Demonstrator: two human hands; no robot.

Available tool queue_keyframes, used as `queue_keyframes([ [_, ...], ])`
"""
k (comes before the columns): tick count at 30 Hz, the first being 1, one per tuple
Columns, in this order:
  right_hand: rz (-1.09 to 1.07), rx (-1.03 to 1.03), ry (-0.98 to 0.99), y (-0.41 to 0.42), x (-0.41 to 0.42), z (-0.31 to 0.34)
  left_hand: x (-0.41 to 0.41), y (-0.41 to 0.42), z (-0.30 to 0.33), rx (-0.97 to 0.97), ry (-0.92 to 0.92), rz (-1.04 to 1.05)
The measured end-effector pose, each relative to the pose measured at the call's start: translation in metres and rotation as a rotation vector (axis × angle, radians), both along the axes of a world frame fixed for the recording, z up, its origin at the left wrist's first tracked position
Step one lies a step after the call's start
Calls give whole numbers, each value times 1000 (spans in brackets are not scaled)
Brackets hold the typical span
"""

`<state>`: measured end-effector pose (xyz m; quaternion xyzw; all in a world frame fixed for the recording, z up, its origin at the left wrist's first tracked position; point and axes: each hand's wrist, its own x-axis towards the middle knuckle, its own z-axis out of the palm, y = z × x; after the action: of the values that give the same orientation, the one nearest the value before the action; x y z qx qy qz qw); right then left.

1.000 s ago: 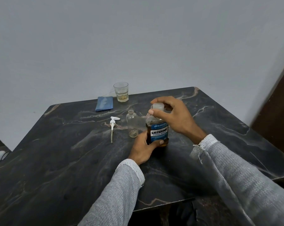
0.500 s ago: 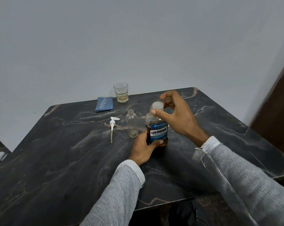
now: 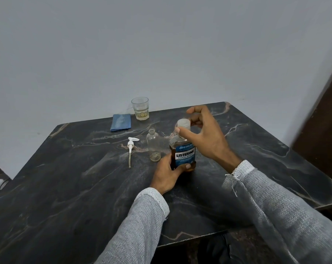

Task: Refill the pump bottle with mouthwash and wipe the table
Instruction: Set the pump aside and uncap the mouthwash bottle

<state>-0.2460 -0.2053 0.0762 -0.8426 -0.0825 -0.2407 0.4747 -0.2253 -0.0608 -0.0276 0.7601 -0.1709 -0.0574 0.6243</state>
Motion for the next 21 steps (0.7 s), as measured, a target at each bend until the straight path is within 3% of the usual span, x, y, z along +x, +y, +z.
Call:
queue_keyframes([
  [17,27,28,19,3,-2,-5,0,0,-2,14,1,8],
  [21,-59,-7,-8,6,-3,-3,0,0,-2,18,6,2],
])
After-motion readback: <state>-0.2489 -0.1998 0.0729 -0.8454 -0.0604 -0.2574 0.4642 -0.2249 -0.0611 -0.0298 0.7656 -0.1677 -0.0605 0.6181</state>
